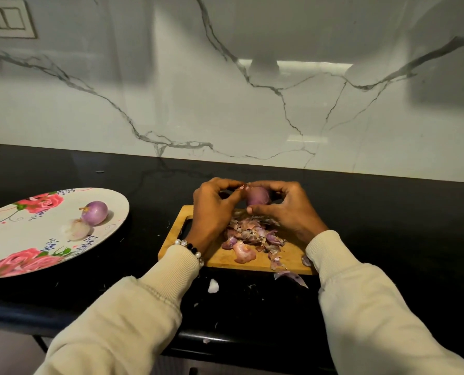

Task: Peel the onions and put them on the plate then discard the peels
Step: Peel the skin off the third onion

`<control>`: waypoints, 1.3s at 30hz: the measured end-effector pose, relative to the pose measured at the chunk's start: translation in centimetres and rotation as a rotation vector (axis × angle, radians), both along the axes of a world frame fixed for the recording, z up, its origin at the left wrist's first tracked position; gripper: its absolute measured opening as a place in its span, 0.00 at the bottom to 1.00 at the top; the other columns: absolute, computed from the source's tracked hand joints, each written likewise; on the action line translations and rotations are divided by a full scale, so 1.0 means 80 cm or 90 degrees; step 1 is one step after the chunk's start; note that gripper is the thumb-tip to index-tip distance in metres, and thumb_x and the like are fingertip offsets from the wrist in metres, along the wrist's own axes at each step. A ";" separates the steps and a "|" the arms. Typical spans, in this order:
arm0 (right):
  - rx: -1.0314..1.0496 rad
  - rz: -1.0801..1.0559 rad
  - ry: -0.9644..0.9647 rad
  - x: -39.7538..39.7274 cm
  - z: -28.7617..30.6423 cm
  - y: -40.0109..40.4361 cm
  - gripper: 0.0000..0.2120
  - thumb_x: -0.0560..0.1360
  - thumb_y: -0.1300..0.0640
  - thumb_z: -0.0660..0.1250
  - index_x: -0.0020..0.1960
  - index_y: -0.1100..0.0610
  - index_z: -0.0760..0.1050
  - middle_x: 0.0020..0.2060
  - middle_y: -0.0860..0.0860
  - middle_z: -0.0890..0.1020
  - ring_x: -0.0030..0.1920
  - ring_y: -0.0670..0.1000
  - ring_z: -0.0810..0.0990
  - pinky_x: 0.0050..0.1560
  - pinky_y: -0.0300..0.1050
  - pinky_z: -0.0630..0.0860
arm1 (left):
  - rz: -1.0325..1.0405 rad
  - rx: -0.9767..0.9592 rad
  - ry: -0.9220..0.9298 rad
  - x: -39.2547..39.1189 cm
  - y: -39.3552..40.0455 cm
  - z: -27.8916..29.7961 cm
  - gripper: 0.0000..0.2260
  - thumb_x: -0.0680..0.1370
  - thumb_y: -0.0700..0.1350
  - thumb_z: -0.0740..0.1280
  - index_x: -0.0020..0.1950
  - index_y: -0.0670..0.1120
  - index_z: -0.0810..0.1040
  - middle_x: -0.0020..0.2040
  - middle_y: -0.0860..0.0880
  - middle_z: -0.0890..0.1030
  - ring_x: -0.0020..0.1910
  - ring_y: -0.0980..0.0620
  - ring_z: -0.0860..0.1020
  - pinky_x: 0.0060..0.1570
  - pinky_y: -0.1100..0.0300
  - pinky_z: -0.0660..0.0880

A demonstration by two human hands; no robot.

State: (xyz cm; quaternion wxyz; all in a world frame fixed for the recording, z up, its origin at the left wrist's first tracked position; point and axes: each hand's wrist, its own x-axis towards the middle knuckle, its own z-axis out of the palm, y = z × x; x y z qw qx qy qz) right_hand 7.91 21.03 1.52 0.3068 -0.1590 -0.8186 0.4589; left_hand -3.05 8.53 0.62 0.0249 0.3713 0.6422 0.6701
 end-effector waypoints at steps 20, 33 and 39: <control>-0.111 0.090 0.066 0.005 0.003 -0.011 0.21 0.65 0.65 0.79 0.56 0.52 0.82 0.51 0.49 0.85 0.54 0.48 0.83 0.59 0.48 0.80 | -0.081 0.003 -0.214 0.001 0.004 0.000 0.09 0.81 0.45 0.64 0.47 0.46 0.82 0.44 0.39 0.83 0.47 0.33 0.81 0.45 0.32 0.78; -0.150 0.126 0.091 0.007 0.004 -0.014 0.21 0.65 0.67 0.78 0.55 0.54 0.82 0.53 0.48 0.85 0.56 0.48 0.83 0.59 0.46 0.80 | 0.015 0.026 -0.158 -0.003 0.005 -0.001 0.07 0.81 0.46 0.63 0.47 0.48 0.80 0.43 0.41 0.82 0.43 0.40 0.81 0.44 0.38 0.80; -0.148 0.128 0.056 0.010 0.005 -0.009 0.24 0.65 0.64 0.79 0.61 0.56 0.81 0.56 0.49 0.85 0.58 0.48 0.82 0.62 0.50 0.79 | 0.151 0.061 -0.258 -0.021 -0.007 0.010 0.07 0.82 0.46 0.61 0.51 0.46 0.78 0.45 0.48 0.79 0.44 0.51 0.79 0.42 0.57 0.76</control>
